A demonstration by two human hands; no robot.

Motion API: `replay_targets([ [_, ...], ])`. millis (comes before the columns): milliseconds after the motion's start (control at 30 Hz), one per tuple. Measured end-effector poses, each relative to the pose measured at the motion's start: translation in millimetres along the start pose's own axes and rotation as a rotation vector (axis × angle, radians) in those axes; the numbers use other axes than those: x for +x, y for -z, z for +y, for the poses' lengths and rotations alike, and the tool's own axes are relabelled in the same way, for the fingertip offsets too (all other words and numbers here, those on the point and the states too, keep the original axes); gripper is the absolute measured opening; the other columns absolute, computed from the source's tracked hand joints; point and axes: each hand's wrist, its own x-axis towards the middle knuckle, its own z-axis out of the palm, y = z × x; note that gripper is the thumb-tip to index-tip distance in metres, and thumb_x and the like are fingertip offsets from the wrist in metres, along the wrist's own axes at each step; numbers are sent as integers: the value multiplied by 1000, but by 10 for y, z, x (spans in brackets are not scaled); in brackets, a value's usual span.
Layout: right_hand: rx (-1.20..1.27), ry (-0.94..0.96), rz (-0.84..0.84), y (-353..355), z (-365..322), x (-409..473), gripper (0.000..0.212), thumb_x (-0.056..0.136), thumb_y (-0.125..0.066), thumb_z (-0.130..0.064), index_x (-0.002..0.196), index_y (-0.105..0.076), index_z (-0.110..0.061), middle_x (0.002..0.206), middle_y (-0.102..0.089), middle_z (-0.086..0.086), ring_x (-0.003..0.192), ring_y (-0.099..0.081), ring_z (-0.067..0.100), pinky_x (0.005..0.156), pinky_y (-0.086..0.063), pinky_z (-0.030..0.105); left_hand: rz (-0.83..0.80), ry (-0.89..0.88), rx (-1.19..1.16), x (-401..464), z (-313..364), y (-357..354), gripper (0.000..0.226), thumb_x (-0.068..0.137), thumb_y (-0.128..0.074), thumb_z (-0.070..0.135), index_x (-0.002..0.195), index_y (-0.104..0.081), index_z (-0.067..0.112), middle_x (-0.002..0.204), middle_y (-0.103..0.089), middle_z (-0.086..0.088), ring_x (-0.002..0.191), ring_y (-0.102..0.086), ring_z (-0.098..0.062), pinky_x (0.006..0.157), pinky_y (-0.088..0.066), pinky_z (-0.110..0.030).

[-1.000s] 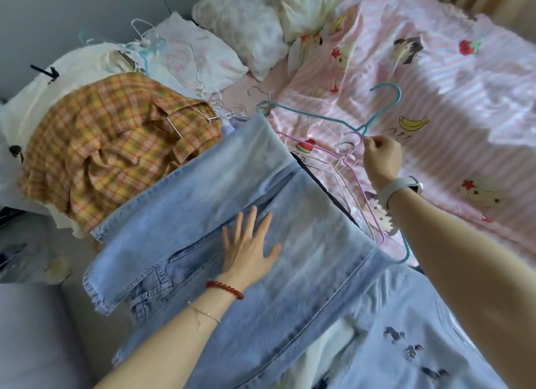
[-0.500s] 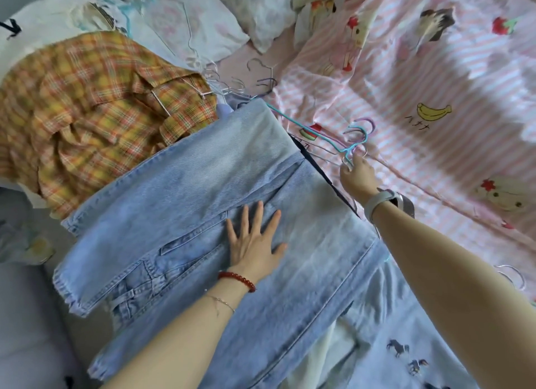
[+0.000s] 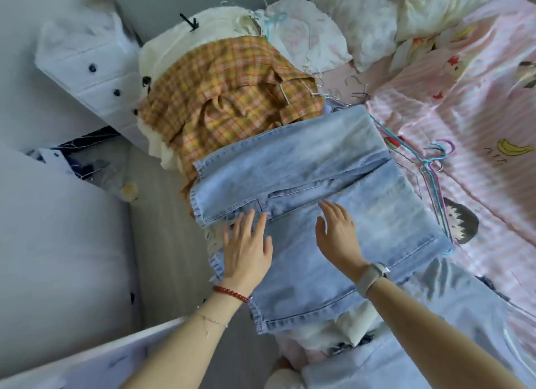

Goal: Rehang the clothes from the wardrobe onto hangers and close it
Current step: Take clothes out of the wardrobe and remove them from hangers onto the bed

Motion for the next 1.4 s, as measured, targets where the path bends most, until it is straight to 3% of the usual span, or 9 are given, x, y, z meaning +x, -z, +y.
replay_targets([
  [100, -43, 169, -113, -379, -591, -486, 39, 94, -41, -14, 132, -46, -10, 137, -47, 6, 131, -35, 23, 105, -25, 36, 32, 75, -39, -747, -465, 114, 46, 92, -46, 30, 136, -43, 17, 144, -38, -4, 135, -33, -23, 105, -30, -47],
  [200, -88, 374, -240, -771, -1151, -1033, 33, 91, -42, -13, 122, -54, -12, 127, -55, 4, 125, -40, 23, 99, -29, 34, 176, 122, -77, -1605, -968, 190, 37, 72, -72, 18, 107, -65, 11, 112, -64, -7, 100, -63, -26, 84, -49, -44],
  [333, -140, 672, -388, -1264, -1932, -1825, 30, 92, -44, -16, 118, -57, -13, 121, -58, 6, 120, -45, 24, 94, -32, 31, 318, 372, -68, -2817, -1781, 325, 34, 60, -77, 10, 93, -69, 9, 96, -69, -8, 87, -67, -24, 80, -52, -45],
  [500, -113, 1026, -580, -1859, -3027, -2936, 35, 94, -41, -18, 128, -50, -17, 132, -50, -2, 127, -37, 17, 96, -30, 28, 442, 728, 4, -4477, -2578, 479, 36, 77, -42, 20, 95, -69, 5, 91, -69, -10, 83, -66, -27, 74, -54, -41],
  [633, -34, 1252, -653, -2182, -3864, -3835, 34, 91, -45, -14, 124, -55, -13, 127, -56, 3, 124, -44, 21, 94, -36, 32, 577, 1051, 45, -5665, -2993, 683, 22, 72, -62, 6, 92, -69, 2, 87, -69, -15, 79, -67, -31, 68, -53, -41],
  [767, 10, 1451, -777, -2422, -4539, -4625, 33, 91, -44, -11, 122, -56, -8, 123, -58, 10, 118, -49, 26, 97, -39, 36, 711, 1289, 103, -6598, -3156, 973, 33, 81, -46, 18, 101, -67, 2, 99, -68, -16, 91, -66, -32, 74, -52, -43],
  [933, 109, 1616, -925, -2648, -5215, -5545, 30, 92, -43, -8, 119, -57, -6, 119, -60, 11, 114, -51, 26, 95, -31, 23, 943, 1580, 203, -7497, -3217, 1194, 28, 85, -53, 12, 110, -63, 4, 114, -62, -15, 101, -58, -35, 81, -42, -46],
  [1067, 263, 1700, -1051, -2773, -5827, -6237, 30, 92, -45, -6, 120, -56, -4, 117, -60, 13, 110, -53, 28, 95, -40, 33, 1072, 1719, 292, -8069, -3383, 1410, 27, 87, -58, 11, 114, -61, 8, 117, -59, -9, 104, -54, -32, 85, -38, -43],
  [1400, 262, 1918, -1095, -3113, -7017, -7471, 37, 98, -37, -28, 128, -46, -9, 127, -49, 10, 118, -45, 27, 89, -42, 36, 991, 2081, 100, -8666, -4229, 1650, 47, 96, -40, 34, 140, -37, 17, 132, -44, -5, 121, -40, -24, 98, -28, -38],
])
